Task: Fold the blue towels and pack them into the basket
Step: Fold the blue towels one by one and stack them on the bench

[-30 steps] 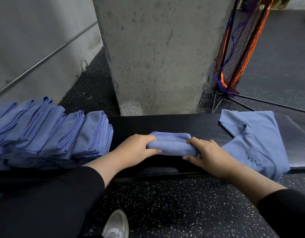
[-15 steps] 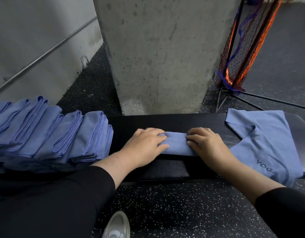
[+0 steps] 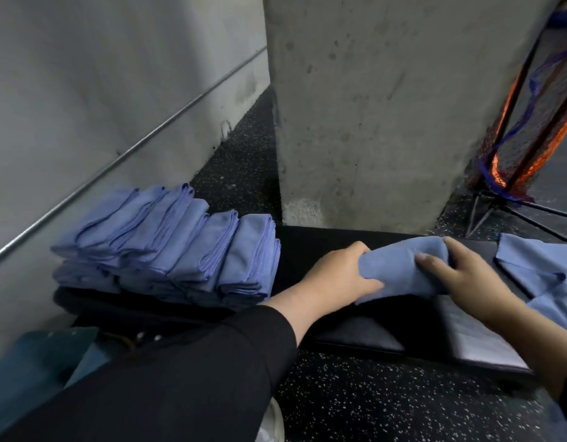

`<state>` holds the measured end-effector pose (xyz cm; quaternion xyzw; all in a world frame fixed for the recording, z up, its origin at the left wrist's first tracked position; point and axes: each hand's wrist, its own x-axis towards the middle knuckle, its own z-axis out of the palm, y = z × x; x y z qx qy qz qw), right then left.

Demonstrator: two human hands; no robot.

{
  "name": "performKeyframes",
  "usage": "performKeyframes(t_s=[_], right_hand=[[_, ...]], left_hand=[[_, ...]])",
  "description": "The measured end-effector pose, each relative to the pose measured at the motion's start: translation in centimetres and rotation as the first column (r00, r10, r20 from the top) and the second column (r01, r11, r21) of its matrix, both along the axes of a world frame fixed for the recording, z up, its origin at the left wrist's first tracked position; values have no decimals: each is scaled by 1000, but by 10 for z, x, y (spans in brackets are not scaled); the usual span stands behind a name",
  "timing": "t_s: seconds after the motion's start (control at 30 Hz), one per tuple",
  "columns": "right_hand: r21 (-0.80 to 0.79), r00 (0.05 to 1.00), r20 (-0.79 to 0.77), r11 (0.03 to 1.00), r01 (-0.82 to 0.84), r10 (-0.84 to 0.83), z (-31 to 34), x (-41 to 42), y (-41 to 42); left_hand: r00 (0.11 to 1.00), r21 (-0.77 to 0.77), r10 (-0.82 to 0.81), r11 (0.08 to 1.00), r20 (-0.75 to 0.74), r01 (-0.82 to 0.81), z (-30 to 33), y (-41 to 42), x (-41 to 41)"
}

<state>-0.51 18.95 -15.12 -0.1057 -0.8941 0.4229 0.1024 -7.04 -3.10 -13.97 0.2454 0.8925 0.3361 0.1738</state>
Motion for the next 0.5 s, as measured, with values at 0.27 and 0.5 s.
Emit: performKeyframes(t_s=[0.27, 0.5], right_hand=[[-822, 992, -47, 559, -107, 120, 68, -19, -74], [-862, 989, -36, 497, -102, 142, 91, -44, -143]], left_hand=[[937, 463, 277, 816, 214, -347, 62, -63, 12], [844, 559, 344, 636, 412, -532, 86, -133, 17]])
